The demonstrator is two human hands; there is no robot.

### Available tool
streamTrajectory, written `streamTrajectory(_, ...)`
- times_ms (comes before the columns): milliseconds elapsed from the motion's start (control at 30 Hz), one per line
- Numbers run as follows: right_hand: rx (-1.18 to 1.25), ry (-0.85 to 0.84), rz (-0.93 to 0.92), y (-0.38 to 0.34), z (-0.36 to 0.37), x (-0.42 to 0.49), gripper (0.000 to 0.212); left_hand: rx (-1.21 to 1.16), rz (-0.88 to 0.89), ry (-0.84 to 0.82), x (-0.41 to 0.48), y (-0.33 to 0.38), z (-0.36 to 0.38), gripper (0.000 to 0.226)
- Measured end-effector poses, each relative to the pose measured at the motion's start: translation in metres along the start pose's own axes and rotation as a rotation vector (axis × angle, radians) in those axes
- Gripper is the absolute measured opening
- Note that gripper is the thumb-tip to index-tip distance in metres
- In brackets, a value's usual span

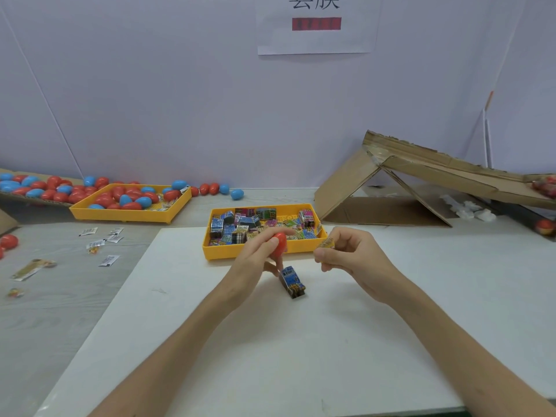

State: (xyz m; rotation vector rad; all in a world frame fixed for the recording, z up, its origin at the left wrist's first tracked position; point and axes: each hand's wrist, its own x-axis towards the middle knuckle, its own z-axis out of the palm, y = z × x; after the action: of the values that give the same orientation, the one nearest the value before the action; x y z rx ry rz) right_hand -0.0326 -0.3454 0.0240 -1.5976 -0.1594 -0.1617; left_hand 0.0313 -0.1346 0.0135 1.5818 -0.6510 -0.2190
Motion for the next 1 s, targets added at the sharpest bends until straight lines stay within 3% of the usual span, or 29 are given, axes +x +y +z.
streamTrajectory(233, -0.014, 0.019, 0.006, 0.0, 0.001, 0.0, 0.044, 0.053, 0.03, 0.047, -0.001, 0.002, 0.0, 0.03)
streamTrajectory(400, 0.003, 0.014, 0.025, -0.003, 0.004, -0.001, 0.022, -0.005, 0.053, 0.041, -0.004, 0.01, 0.0, 0.011)
streamTrajectory(733, -0.025, 0.027, 0.085, -0.002, 0.004, 0.0, 0.027, -0.026, 0.02, 0.011, -0.005, 0.009, 0.0, 0.018)
streamTrajectory(900, -0.042, 0.033, 0.063, 0.002, 0.001, 0.001, 0.006, -0.077, -0.045, -0.012, -0.002, 0.005, -0.003, 0.012)
streamTrajectory(1000, -0.039, 0.022, 0.032, 0.003, 0.001, 0.0, 0.012, -0.144, -0.091, -0.026, -0.001, 0.006, -0.003, 0.02)
